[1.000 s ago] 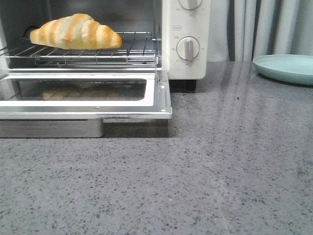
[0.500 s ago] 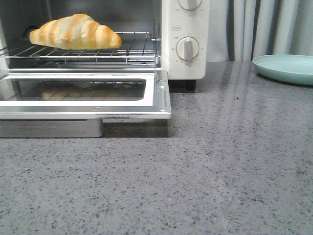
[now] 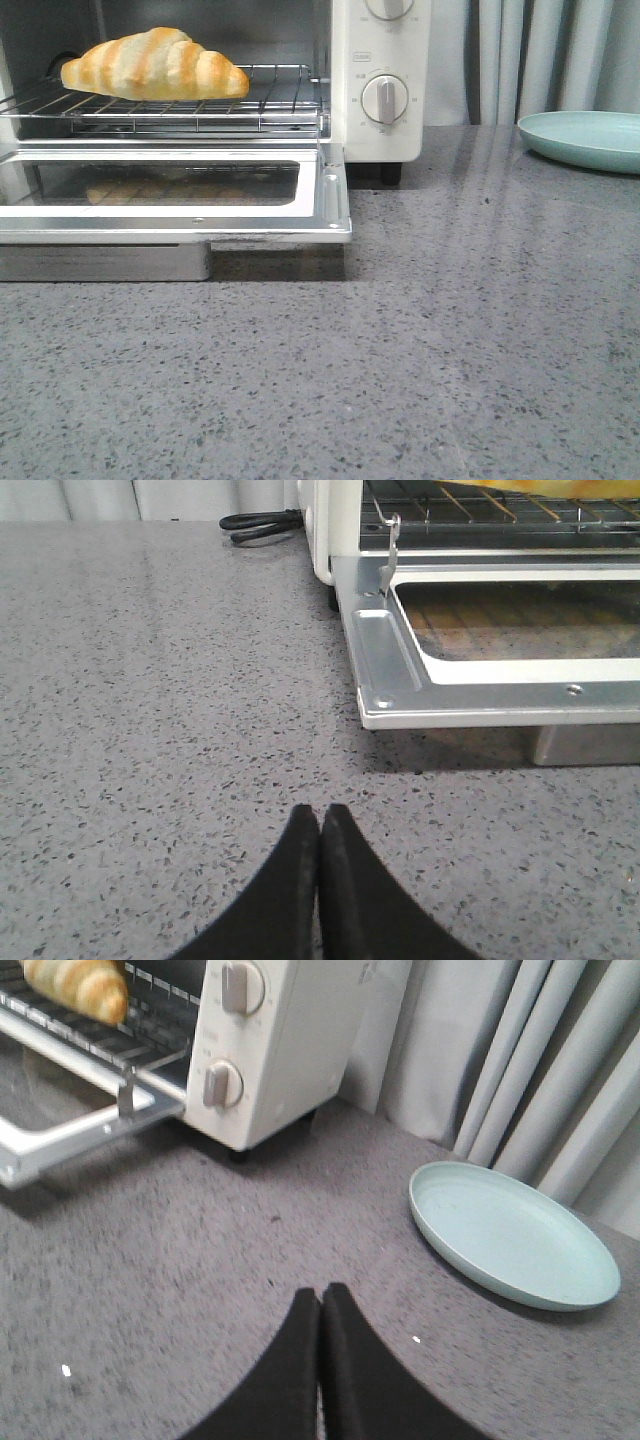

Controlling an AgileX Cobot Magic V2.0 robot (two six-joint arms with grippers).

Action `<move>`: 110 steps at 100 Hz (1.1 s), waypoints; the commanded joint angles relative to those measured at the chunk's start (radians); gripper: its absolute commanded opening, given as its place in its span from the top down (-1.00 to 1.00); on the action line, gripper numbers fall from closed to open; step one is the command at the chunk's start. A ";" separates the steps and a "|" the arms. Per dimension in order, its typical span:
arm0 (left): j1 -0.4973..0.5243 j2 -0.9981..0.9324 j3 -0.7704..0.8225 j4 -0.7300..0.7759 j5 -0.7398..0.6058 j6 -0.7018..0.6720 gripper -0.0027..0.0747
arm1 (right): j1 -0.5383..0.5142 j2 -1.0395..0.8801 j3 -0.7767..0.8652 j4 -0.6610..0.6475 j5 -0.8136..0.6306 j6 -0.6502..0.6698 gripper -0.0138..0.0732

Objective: Put bread in oven

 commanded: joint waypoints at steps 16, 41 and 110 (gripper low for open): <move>0.003 -0.029 0.022 -0.006 -0.078 -0.011 0.99 | -0.305 0.021 0.228 0.302 -0.420 0.007 0.84; 0.003 -0.029 0.022 -0.006 -0.078 -0.011 0.99 | -0.531 0.000 0.399 0.390 -0.464 0.005 0.84; 0.003 -0.029 0.022 -0.006 -0.078 -0.011 0.99 | -0.565 -0.084 0.402 0.396 -0.302 0.005 0.84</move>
